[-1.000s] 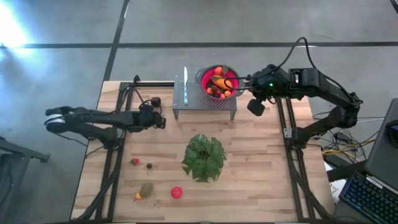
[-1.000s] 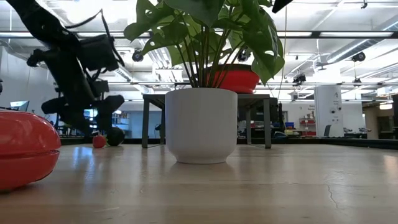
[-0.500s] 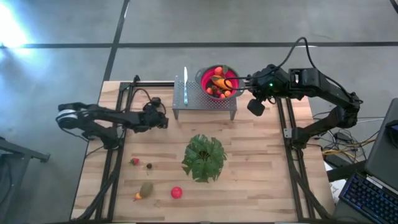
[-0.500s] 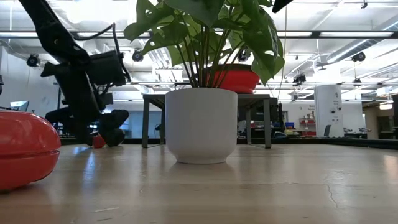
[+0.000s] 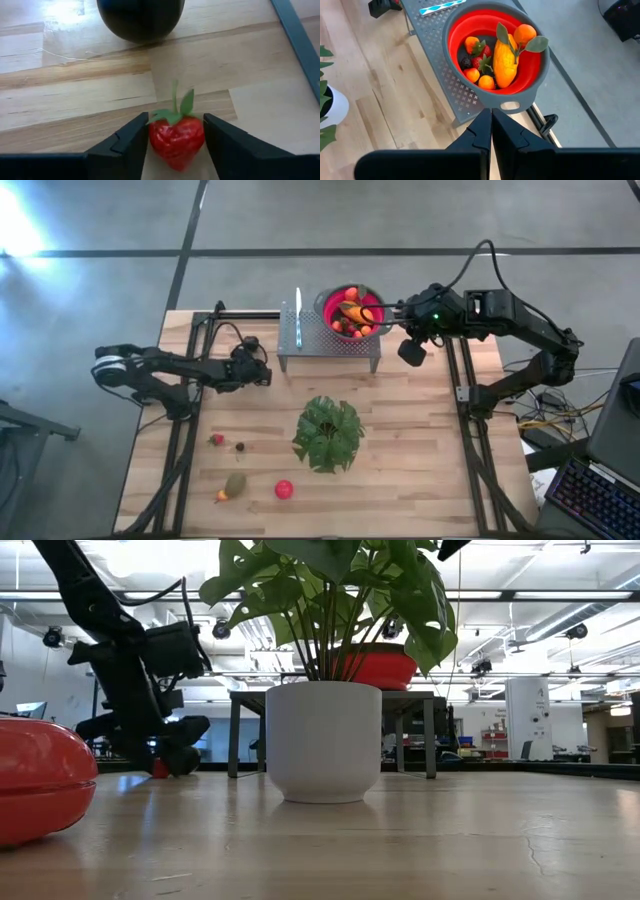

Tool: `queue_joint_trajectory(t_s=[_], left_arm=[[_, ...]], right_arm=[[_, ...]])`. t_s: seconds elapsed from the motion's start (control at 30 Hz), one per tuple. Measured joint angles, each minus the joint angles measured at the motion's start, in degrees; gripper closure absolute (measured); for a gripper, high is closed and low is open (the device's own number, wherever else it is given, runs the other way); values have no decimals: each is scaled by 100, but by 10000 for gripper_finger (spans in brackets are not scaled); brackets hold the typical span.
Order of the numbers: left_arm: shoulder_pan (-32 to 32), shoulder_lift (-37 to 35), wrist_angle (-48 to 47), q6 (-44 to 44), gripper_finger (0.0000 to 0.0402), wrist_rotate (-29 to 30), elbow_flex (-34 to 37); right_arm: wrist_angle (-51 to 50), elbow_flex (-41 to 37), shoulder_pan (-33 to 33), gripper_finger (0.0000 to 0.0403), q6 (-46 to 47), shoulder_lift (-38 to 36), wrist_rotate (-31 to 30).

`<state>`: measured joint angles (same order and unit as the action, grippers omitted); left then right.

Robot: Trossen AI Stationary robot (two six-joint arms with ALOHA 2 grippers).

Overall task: Pick & Place Fruit
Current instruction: Put the red strawberry into the red strainer bowl on the shelf

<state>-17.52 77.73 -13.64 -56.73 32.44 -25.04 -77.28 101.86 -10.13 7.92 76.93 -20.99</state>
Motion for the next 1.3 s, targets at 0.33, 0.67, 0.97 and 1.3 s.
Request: queue_joint_trajectory(t_s=[0.33,0.67,0.97,1.3], left_arm=[[0,-105,-80,178,249,-43,9],[21,-1281,-590,1278,248,-473,17],[122,-3280,-595,2417,244,-1801,15],[288,-4847,-177,3219,245,-3069,15]], right_arm=[[-2,-2,0,394,-20,0,0],[-2,-2,0,394,-22,0,7],[60,-13,17,394,-59,0,553],[1060,-481,243,394,-240,3,1619]])
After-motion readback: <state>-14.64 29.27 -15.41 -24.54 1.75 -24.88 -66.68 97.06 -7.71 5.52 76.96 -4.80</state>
